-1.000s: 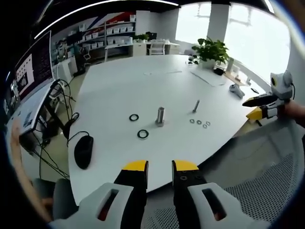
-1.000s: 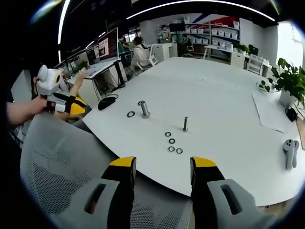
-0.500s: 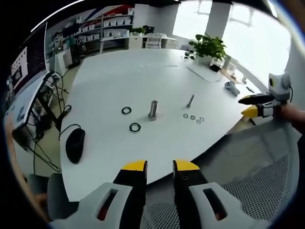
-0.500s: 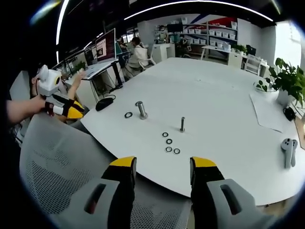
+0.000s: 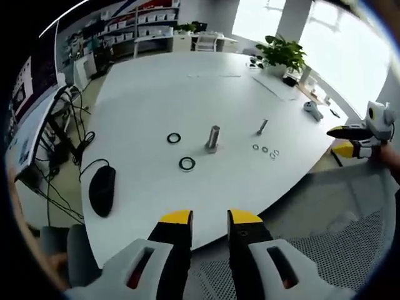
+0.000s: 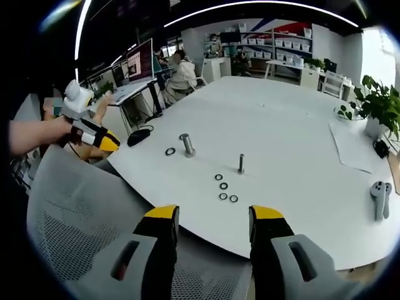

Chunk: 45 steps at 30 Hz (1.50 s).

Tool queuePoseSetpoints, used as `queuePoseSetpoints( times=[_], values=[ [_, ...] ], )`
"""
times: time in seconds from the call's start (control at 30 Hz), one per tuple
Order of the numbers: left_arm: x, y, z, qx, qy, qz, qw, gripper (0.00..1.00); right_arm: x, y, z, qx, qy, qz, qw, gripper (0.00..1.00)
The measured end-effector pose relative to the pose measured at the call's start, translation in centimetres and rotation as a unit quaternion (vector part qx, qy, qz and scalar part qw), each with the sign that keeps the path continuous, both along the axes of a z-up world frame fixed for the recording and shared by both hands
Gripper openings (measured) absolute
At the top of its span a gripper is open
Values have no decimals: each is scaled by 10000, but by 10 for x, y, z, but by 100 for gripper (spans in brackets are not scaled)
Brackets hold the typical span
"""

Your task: Place the washer onto the threaded stud by aligning its center hole with the stud, sliding it down to the base, and recovering from edge contact or off-axis alignment until the washer reaches the visible bottom stop.

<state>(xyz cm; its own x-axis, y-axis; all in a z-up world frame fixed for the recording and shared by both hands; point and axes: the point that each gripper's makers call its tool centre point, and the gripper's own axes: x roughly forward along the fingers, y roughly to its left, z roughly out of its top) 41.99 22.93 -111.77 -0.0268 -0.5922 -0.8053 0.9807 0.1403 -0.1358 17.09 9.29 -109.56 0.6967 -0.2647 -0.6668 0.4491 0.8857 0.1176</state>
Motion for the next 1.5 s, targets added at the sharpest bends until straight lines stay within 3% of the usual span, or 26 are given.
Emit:
queuePoseSetpoints(
  times=[0.2, 0.33, 0.4, 0.43, 0.53, 0.6, 0.73, 0.8, 0.83, 0.93, 1.07, 1.2, 1.23, 1.37, 1.5],
  values=[
    [5, -21, -7, 99, 50, 19, 9999, 24, 0, 0, 2, 16, -41, -7, 10000, 47],
    [6, -35, -22, 255, -2, -112, 9996, 24, 2, 3, 1, 22, -15, 80, 10000, 47],
    [4, -45, -39, 272, 587, 288, 9975, 24, 2, 2, 2, 23, -34, 66, 10000, 47],
    [-1, -42, -41, 354, 653, 313, 9967, 24, 2, 2, 2, 28, -58, 30, 10000, 47],
    [3, -45, -49, 520, 232, 39, 9984, 24, 1, 1, 2, 44, -76, 8, 10000, 47],
    [9, -53, -61, 578, 130, -85, 9982, 24, 1, 1, 1, 34, -39, 54, 10000, 47],
    [17, -60, -68, 726, 181, -84, 9972, 26, 2, 2, 1, 40, -35, 74, 10000, 47],
    [29, -72, -80, 783, 198, -14, 9967, 26, 2, 2, 1, 31, -41, 75, 10000, 47],
    [28, -69, -74, 802, 197, 18, 9966, 27, 2, 1, 1, 28, -41, 75, 10000, 47],
    [28, -75, -77, 901, 205, 23, 9957, 28, 2, 2, 2, 25, -57, 78, 10000, 47],
    [37, -95, -93, 1056, 79, -162, 9942, 30, 3, 1, 1, 25, -55, 84, 9999, 47],
    [37, -93, -92, 1268, -197, -468, 9906, 30, 3, 2, 1, 26, -49, 99, 9999, 46],
    [49, -101, -98, 1344, -285, -578, 9888, 30, 3, 2, 1, 26, -46, 100, 9999, 46],
    [48, -95, -103, 1636, -363, -779, 9828, 30, 2, 1, 1, 24, -47, 93, 9999, 46],
    [53, -103, -112, 1722, -343, -740, 9817, 30, 2, 1, 1, 36, -69, 76, 9999, 46]
  ],
)
